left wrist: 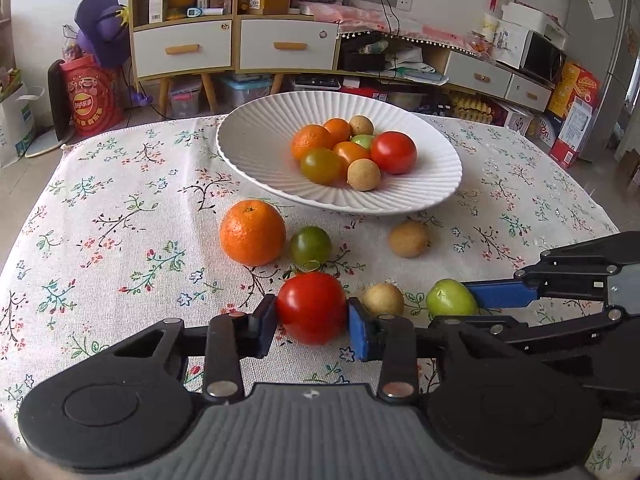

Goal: Organize fruits
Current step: 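Grasp a red tomato with the left gripper while the right gripper grasps a green tomato, then carry both tomatoes into the white bowl and open both grippers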

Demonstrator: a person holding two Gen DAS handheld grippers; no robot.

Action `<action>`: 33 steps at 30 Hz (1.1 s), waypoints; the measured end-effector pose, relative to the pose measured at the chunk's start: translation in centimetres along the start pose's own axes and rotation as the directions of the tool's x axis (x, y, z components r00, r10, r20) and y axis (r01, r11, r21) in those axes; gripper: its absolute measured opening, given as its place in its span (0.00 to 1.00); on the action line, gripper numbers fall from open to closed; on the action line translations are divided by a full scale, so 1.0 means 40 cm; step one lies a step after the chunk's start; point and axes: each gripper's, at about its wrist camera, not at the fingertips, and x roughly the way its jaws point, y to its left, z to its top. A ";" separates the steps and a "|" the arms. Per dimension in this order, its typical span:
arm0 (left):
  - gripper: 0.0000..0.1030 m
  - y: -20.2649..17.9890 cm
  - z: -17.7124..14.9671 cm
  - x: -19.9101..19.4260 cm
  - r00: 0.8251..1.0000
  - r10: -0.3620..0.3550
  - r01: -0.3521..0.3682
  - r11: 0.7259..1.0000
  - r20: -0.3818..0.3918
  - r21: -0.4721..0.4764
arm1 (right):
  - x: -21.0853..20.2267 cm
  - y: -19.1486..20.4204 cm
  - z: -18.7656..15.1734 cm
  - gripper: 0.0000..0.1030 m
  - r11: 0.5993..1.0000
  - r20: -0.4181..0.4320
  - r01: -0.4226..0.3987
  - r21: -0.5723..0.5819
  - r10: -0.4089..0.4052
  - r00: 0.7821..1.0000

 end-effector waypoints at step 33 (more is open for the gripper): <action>0.27 -0.035 0.141 0.021 0.997 -0.014 0.015 1.000 0.081 -0.011 | -0.027 -0.119 0.119 0.24 0.990 0.135 0.016 0.139 -0.035 0.990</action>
